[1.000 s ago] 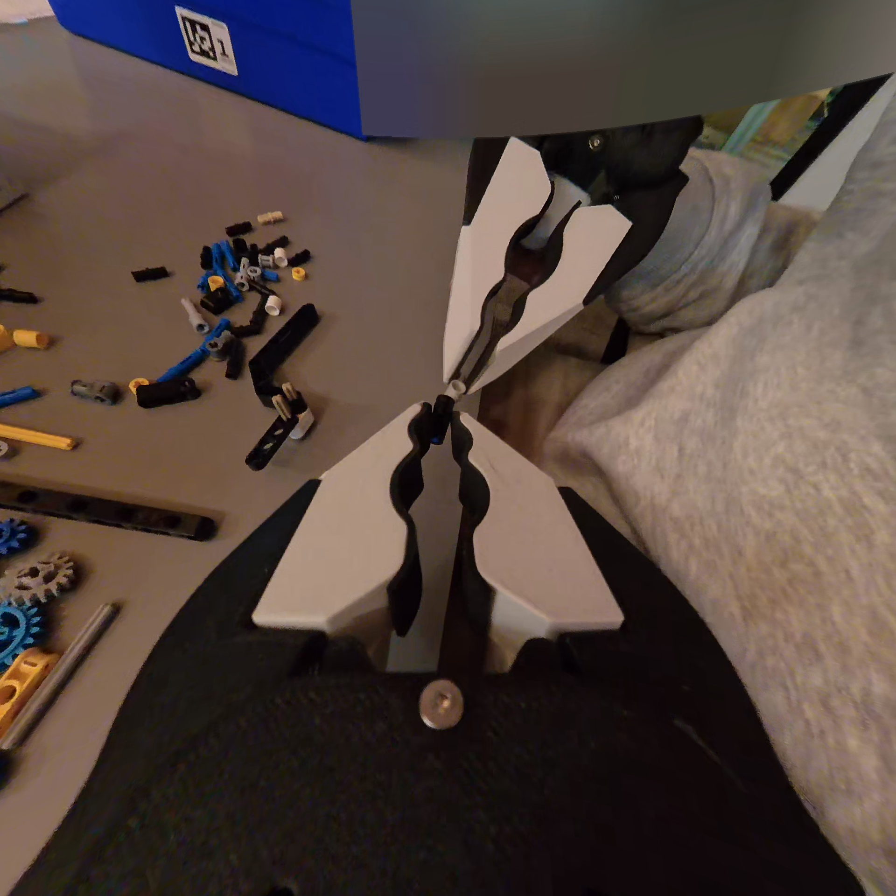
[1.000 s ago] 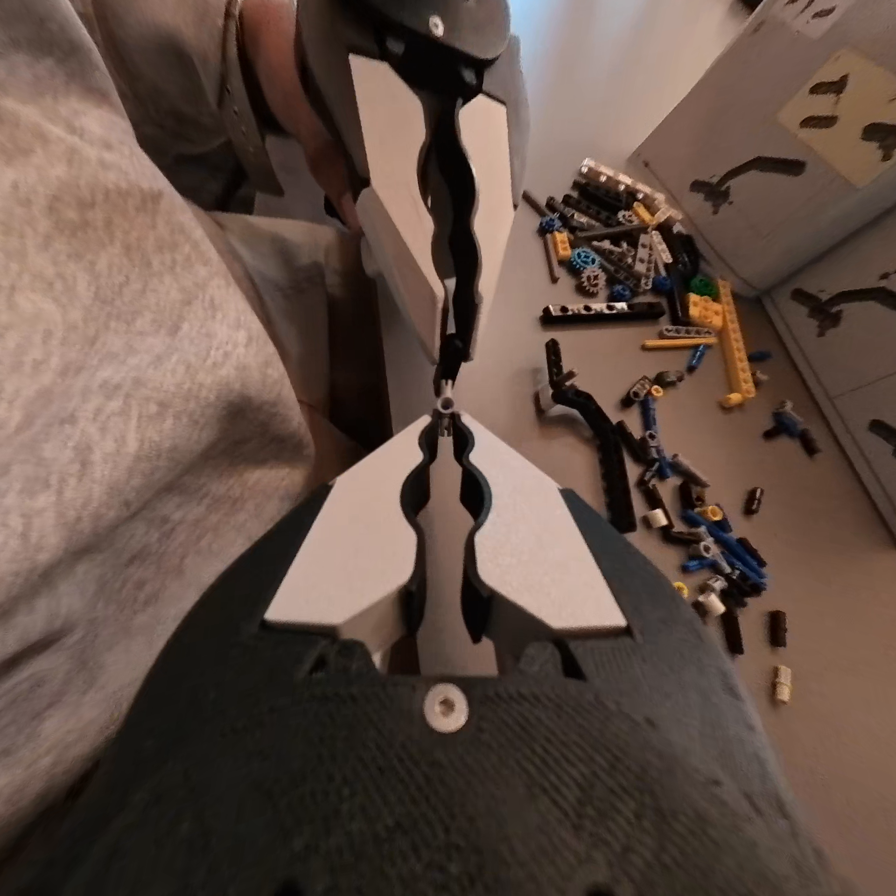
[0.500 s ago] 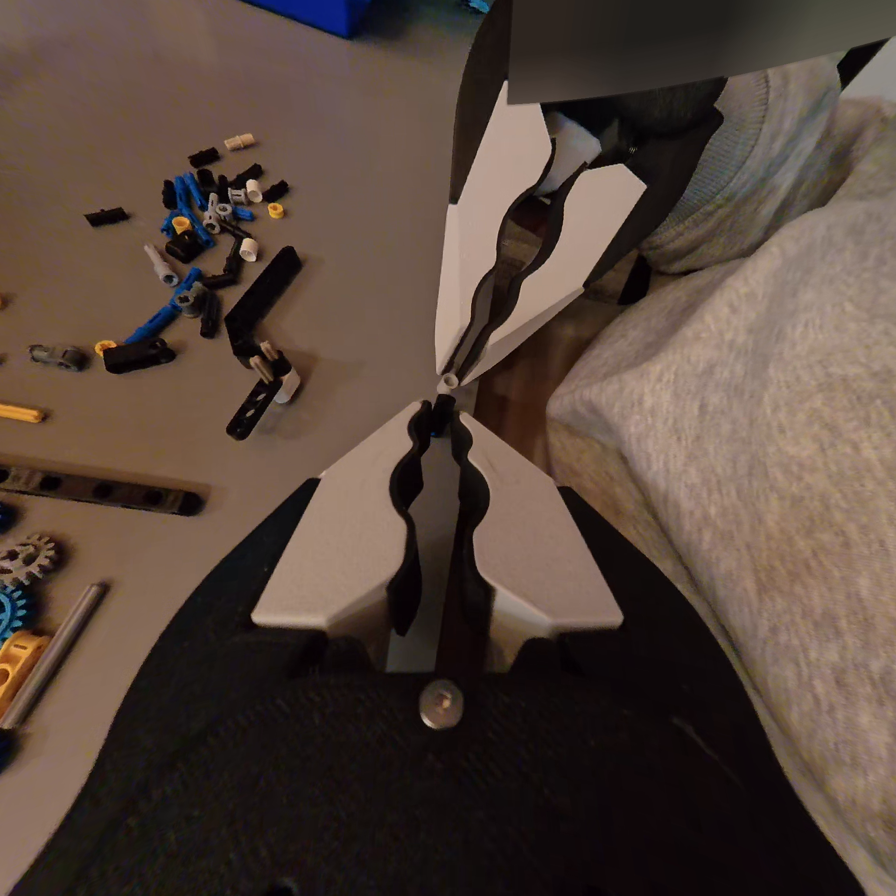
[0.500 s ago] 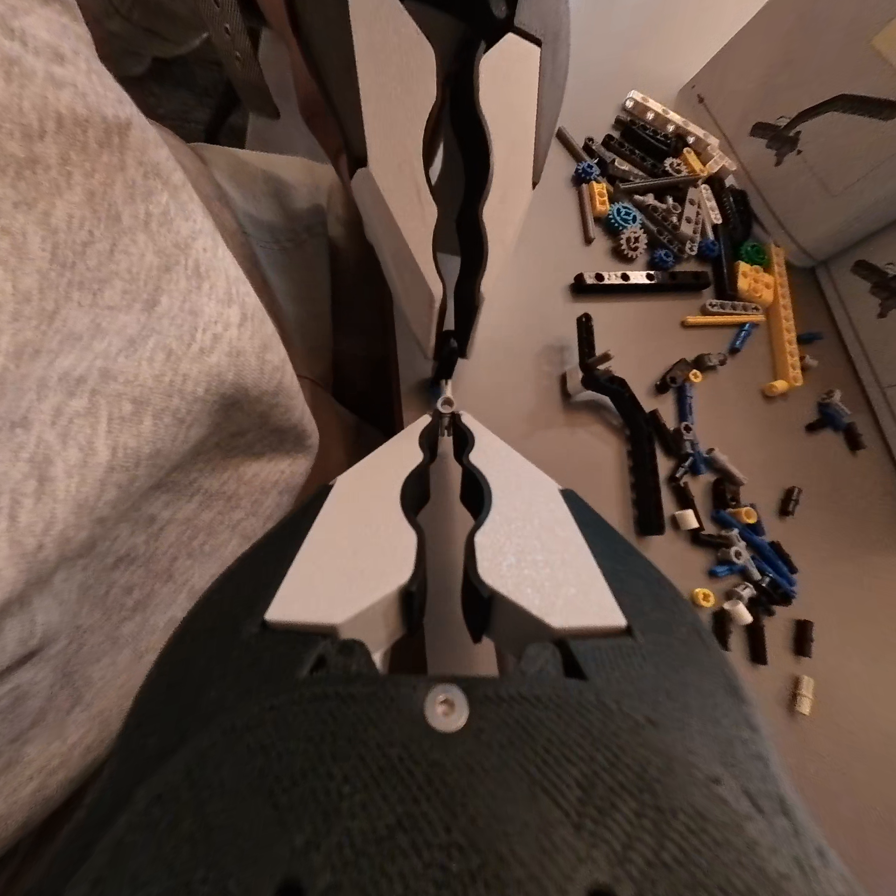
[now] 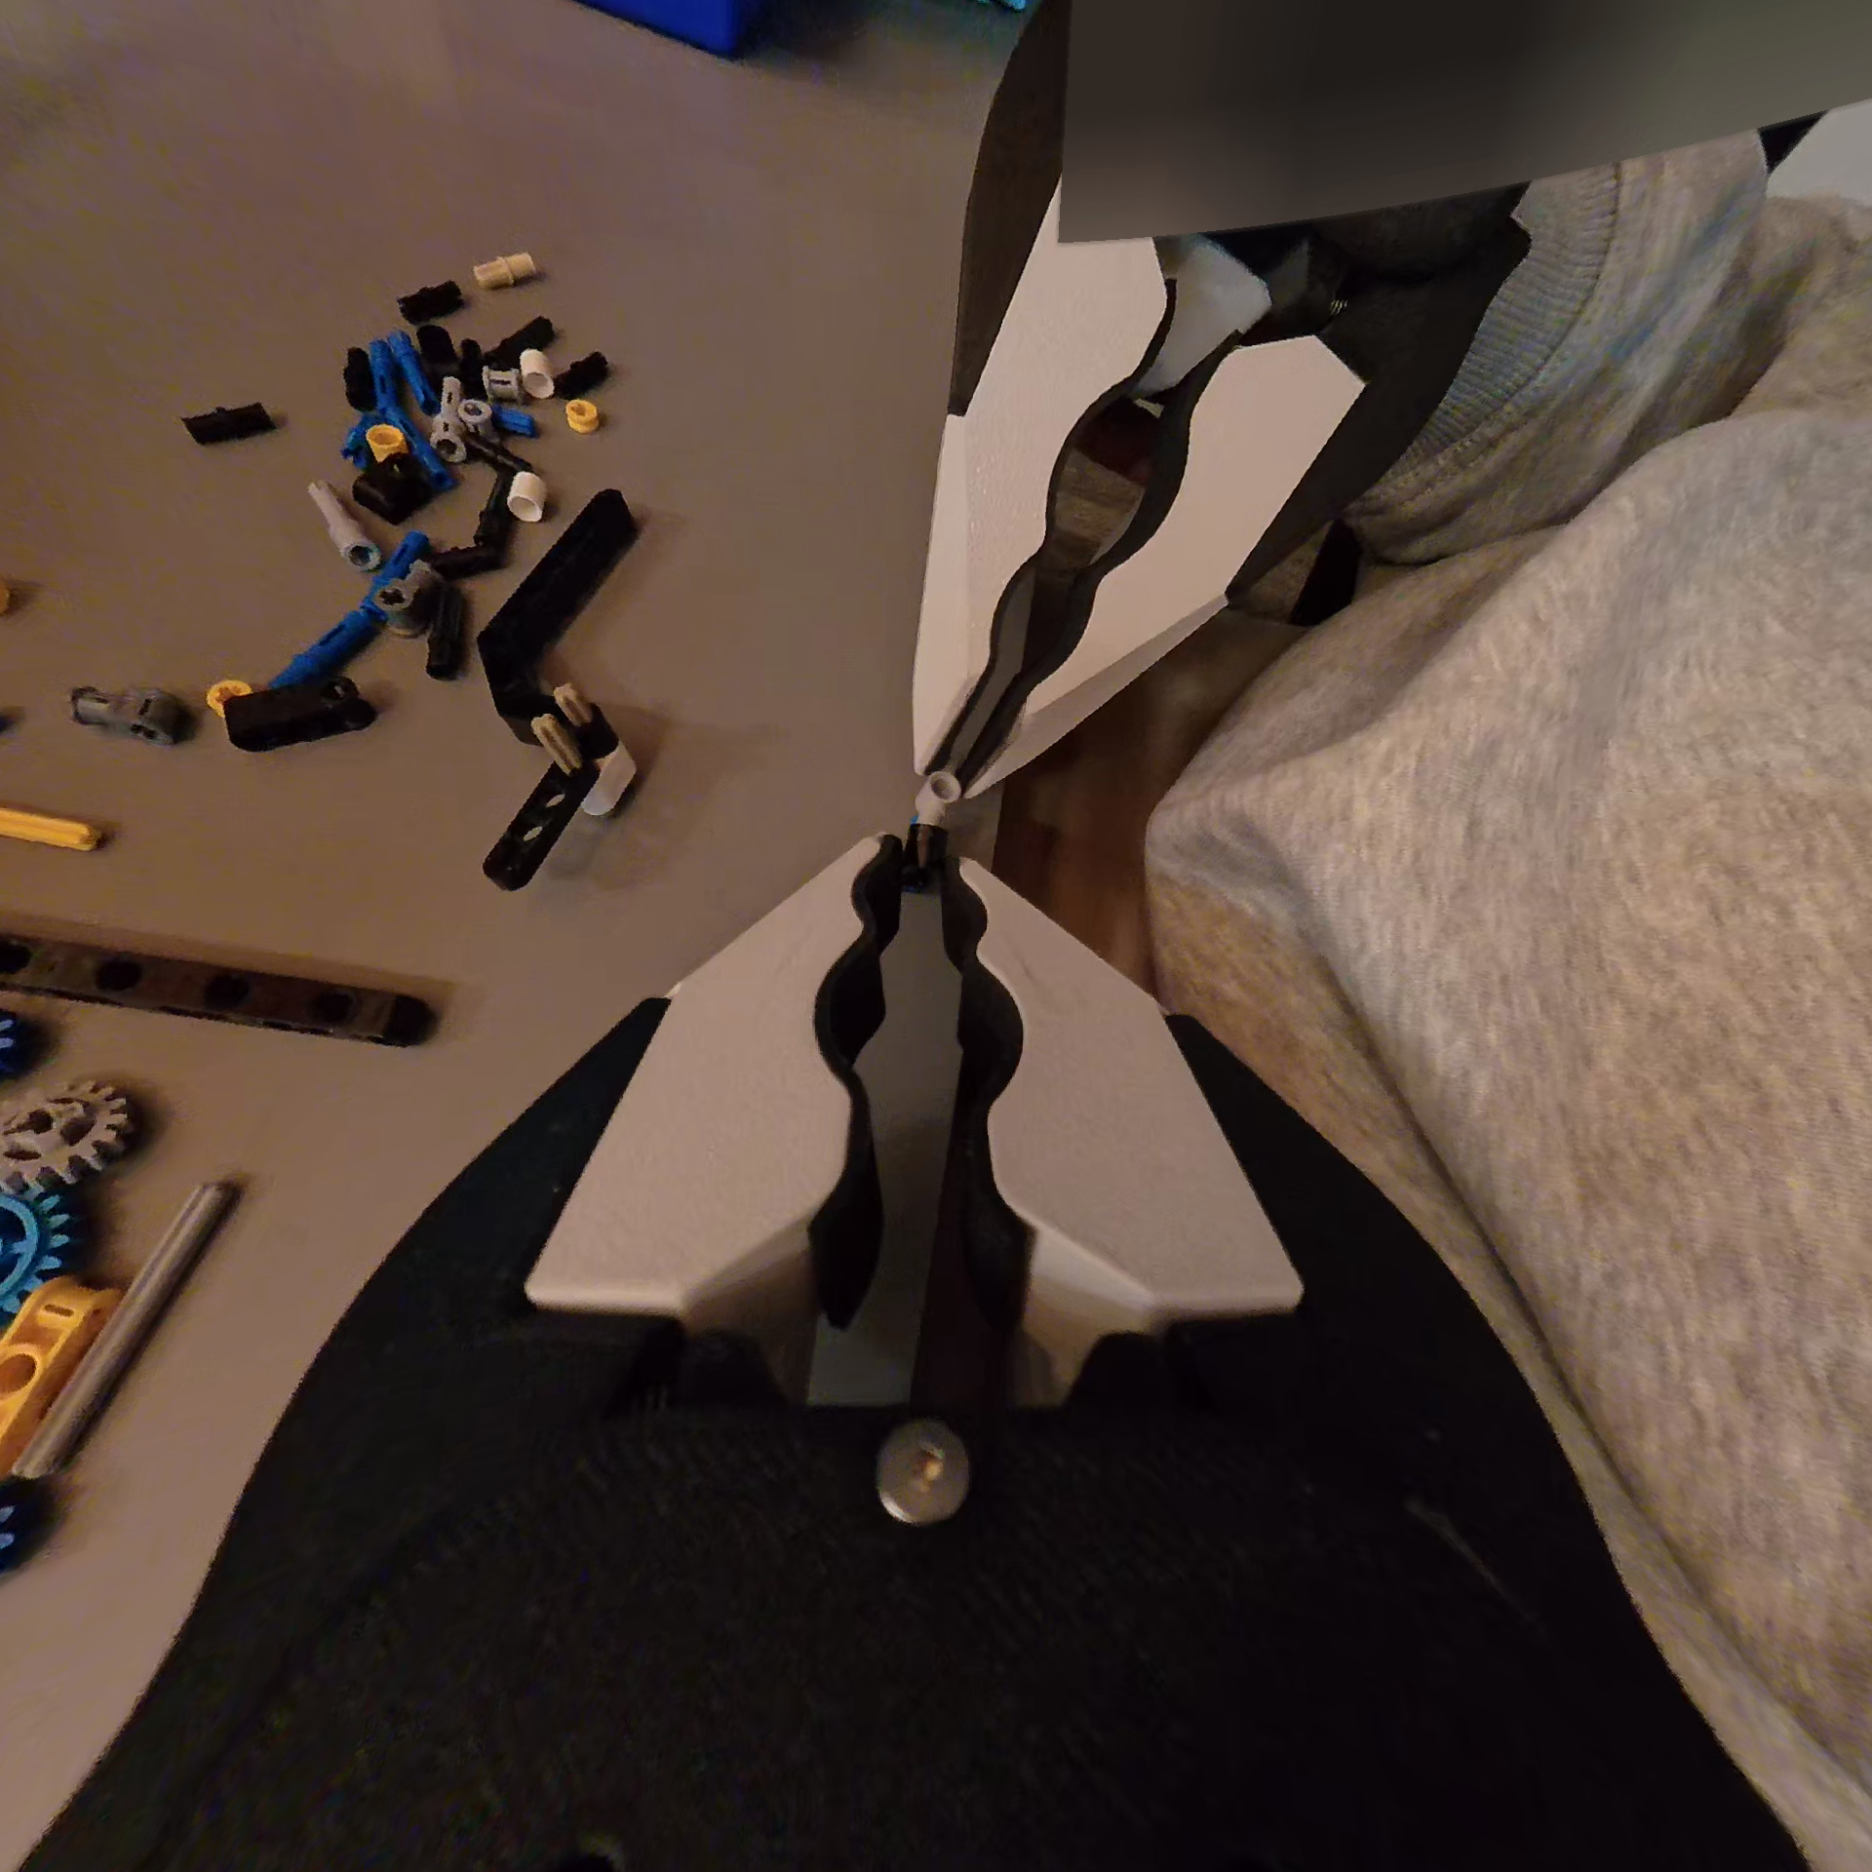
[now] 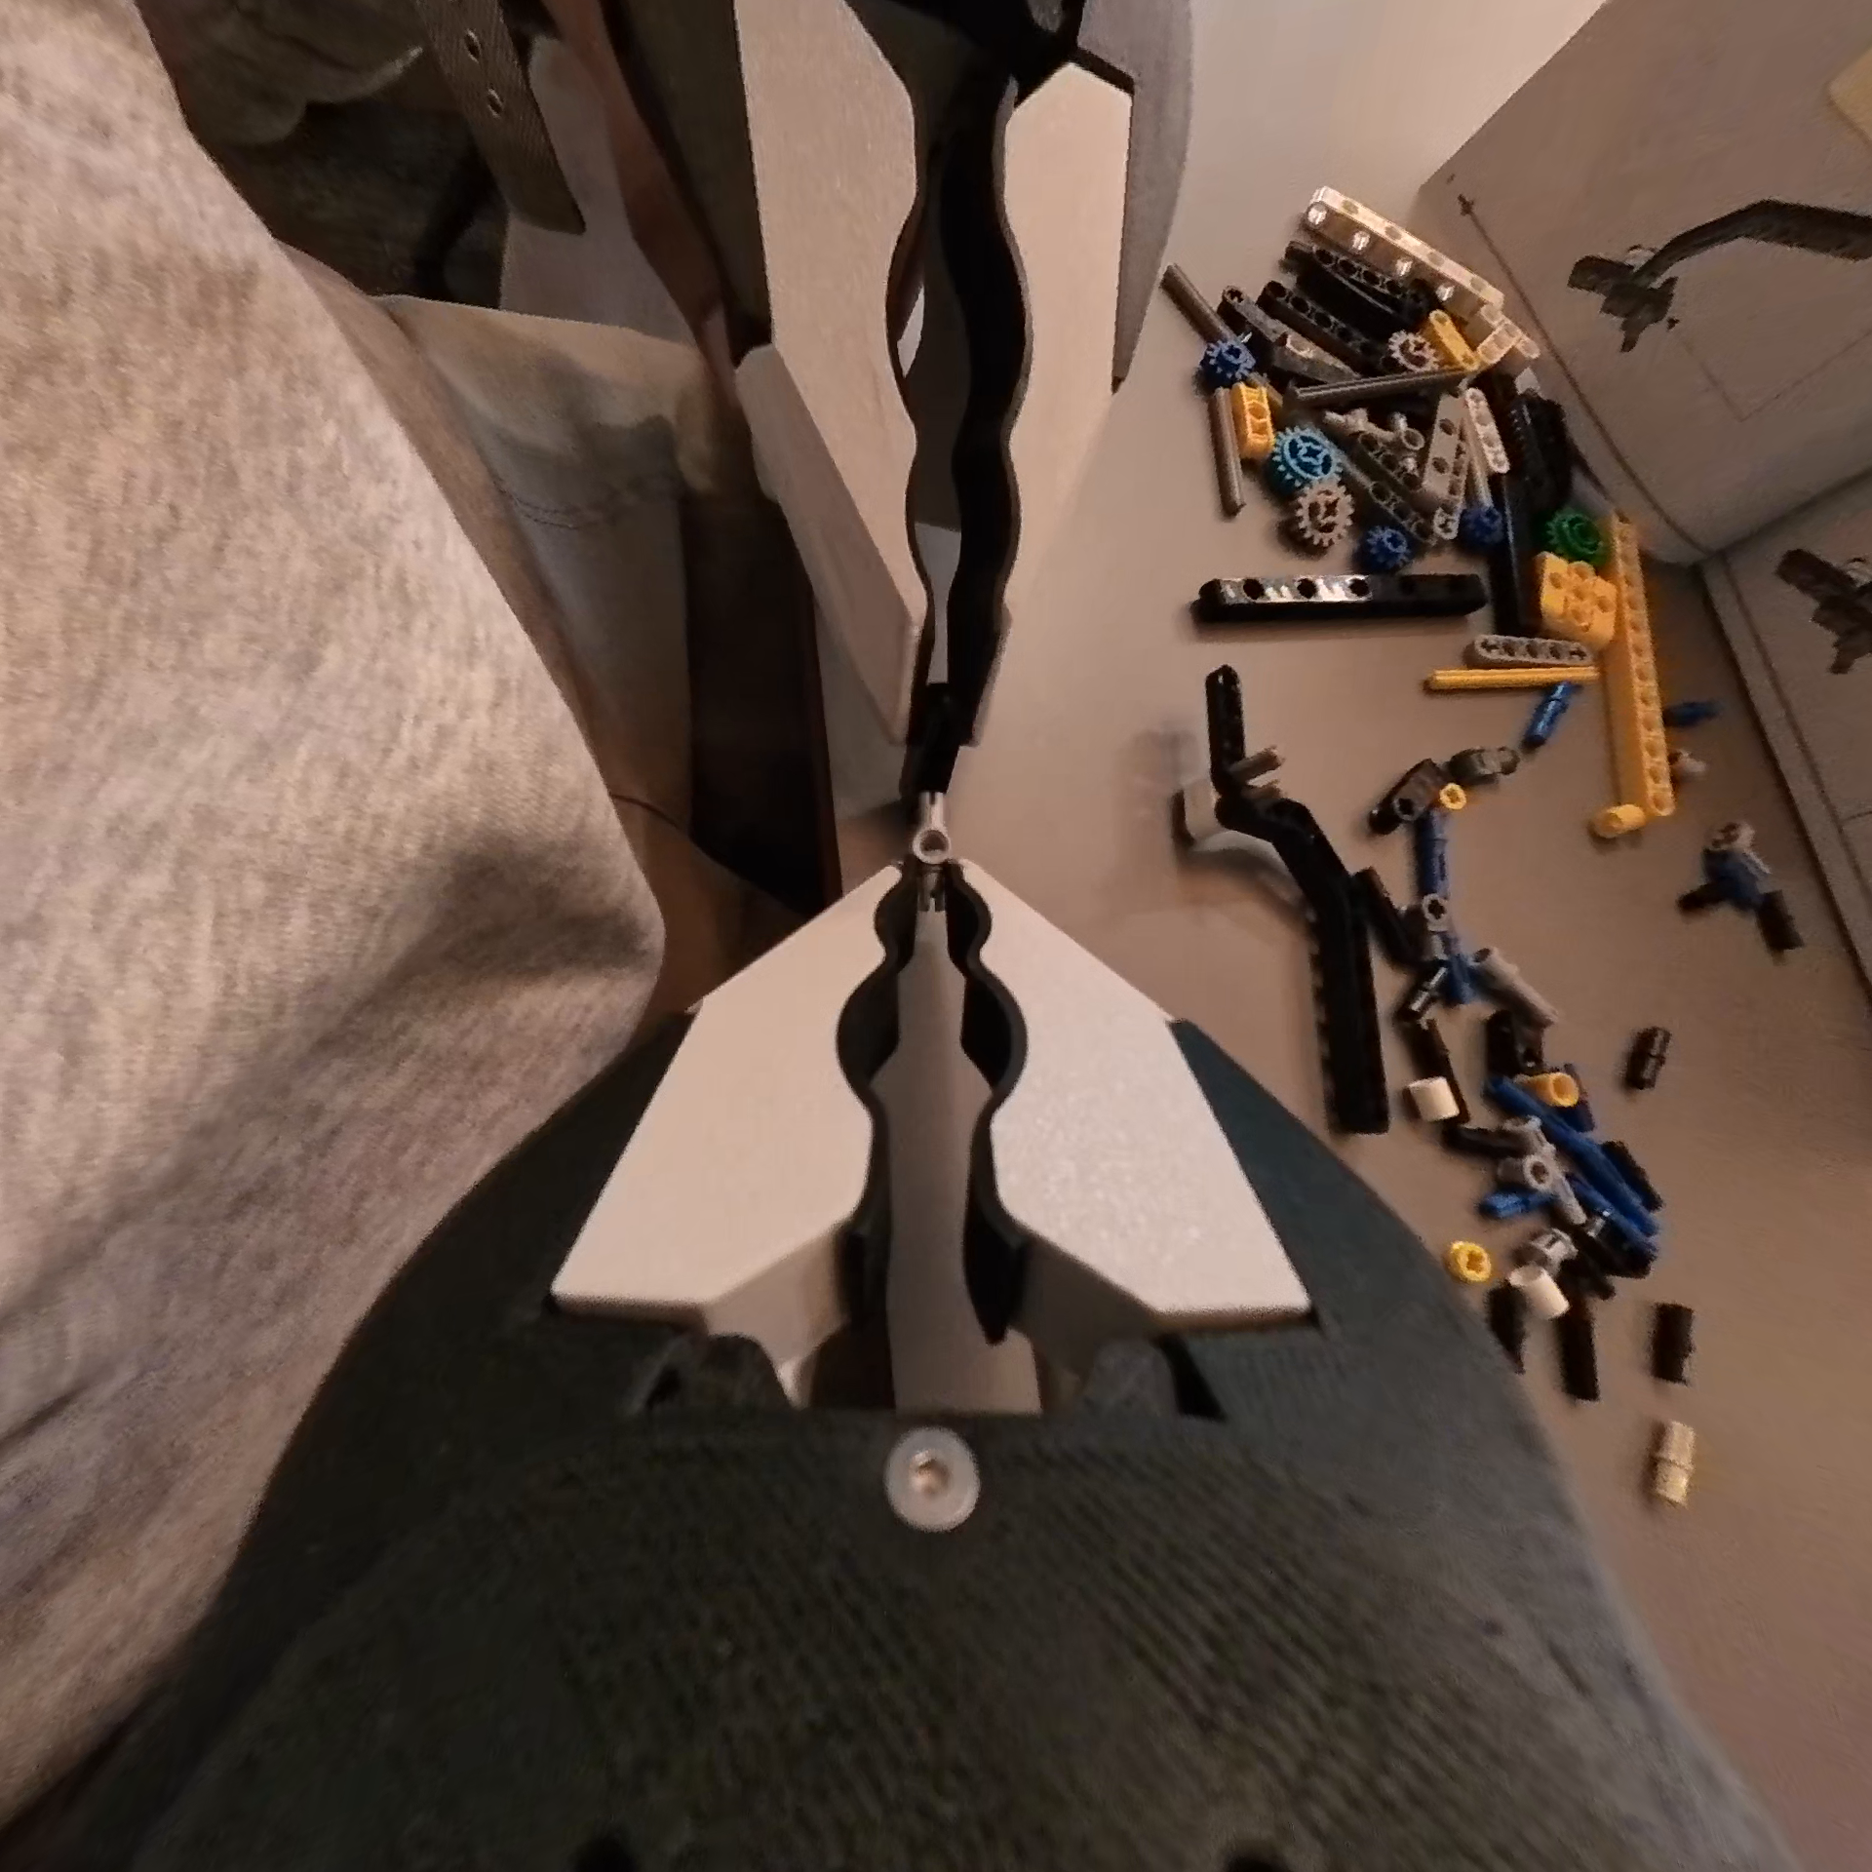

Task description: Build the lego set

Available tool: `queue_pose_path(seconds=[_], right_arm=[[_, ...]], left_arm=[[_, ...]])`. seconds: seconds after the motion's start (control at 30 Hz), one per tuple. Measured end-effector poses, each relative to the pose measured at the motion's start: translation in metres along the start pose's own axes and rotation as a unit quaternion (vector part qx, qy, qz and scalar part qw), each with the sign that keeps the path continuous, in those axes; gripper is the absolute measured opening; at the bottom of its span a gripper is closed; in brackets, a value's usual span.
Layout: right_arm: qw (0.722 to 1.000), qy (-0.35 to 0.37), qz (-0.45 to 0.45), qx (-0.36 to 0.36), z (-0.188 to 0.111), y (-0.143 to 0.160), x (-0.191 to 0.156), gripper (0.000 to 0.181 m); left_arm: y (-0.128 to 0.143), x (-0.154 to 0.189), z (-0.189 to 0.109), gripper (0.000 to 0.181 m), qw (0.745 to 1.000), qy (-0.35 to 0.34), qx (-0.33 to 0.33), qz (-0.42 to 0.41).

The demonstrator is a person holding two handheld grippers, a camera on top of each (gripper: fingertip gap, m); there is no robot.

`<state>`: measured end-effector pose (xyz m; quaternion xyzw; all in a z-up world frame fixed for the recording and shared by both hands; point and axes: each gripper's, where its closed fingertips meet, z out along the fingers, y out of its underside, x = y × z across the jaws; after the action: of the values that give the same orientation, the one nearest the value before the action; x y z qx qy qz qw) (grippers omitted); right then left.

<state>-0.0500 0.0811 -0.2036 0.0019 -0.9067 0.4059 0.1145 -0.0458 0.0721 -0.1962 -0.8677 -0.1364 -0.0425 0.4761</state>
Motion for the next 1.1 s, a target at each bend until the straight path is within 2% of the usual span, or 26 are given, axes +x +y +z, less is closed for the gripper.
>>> queue_pose_path(seconds=[0.3, 1.1], right_arm=[[1.000, 0.000, -0.010, -0.011, -0.0007, 0.0021, -0.0016, 0.003], [1.000, -0.009, 0.014, -0.002, -0.0035, -0.0006, -0.0035, 0.003]], left_arm=[[-0.0018, 0.0042, 0.0032, 0.007, 1.000, -0.004, 0.000, 0.022], [-0.0019, 0.0035, 0.0030, 0.007, 1.000, -0.001, 0.000, 0.013]])
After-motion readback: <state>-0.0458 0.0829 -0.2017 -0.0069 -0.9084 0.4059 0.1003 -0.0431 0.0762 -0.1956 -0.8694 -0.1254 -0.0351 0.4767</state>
